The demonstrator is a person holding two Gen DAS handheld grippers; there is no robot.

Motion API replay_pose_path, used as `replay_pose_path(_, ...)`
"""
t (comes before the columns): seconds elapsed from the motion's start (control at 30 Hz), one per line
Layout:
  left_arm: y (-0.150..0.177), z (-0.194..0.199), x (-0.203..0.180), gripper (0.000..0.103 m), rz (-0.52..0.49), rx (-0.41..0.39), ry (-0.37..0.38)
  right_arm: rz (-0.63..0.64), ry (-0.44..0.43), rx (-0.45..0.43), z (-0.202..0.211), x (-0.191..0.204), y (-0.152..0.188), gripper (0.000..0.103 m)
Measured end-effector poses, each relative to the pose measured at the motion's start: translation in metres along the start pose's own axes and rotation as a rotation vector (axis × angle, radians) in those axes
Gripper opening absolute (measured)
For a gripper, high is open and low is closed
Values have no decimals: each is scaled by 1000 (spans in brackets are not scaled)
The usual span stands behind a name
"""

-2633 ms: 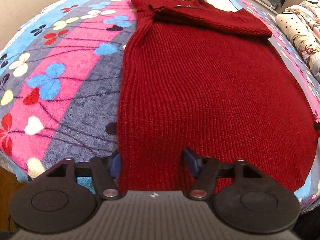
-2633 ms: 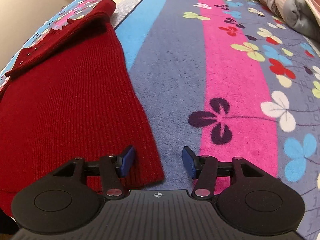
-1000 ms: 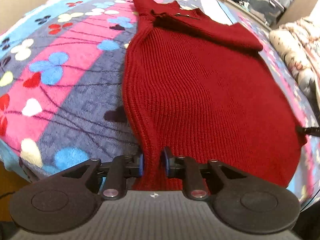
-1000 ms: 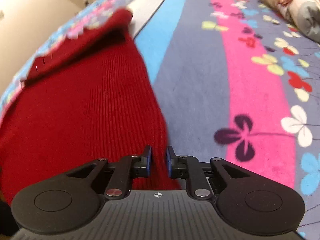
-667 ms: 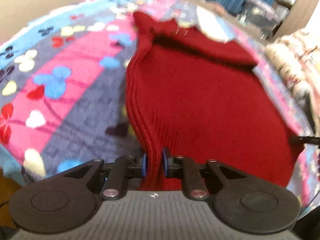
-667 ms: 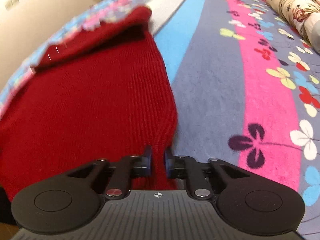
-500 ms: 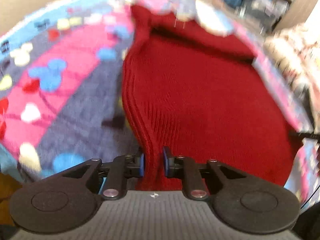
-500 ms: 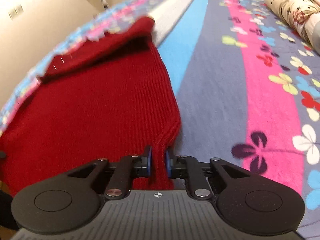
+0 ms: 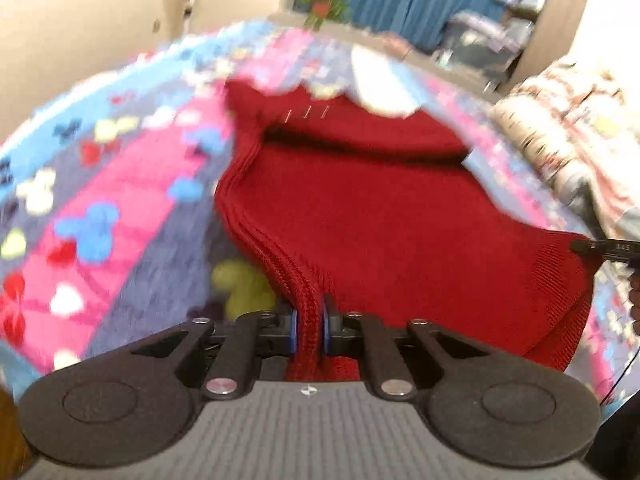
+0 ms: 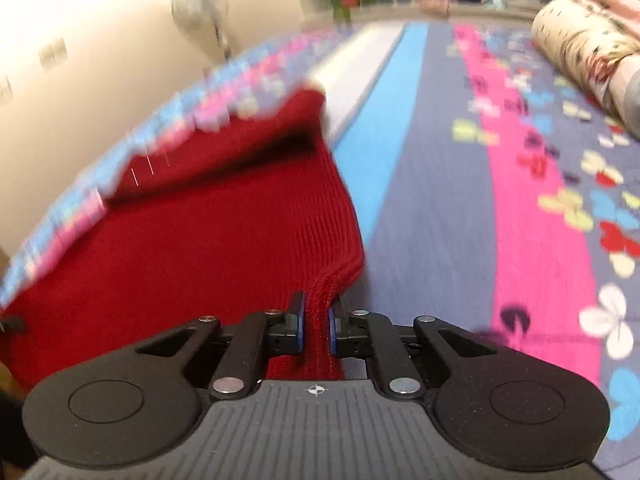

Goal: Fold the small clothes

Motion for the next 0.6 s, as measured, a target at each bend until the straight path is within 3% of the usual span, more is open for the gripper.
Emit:
replay_pose_path(0.23, -35, 75, -27, 9, -44, -157, 67, -87, -121, -233, 79, 2, -41, 6)
replay_pose_path(0.37, -50, 144, -26, 9, 9, -247, 155, -101, -133, -359, 133, -1, -43, 5)
replay_pose_path(0.5, -57, 195, -16, 9, 93, -294, 233, -157, -149, -493, 194, -8, -27, 5)
replay_pose_path(0.6, -62, 187, -2, 10, 153, -259, 235, -175, -158, -500, 200, -12, -22, 5)
Point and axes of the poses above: each gripper's, at about its wrist camera, not at the fingertips, and z roughly against the way its jaws point, x to its left, y to its underside, the point moved 4 cm from there along -z, roughly the way its jaws point, and after that the axes turned 3 degrees about z, right-handed, at the moved point
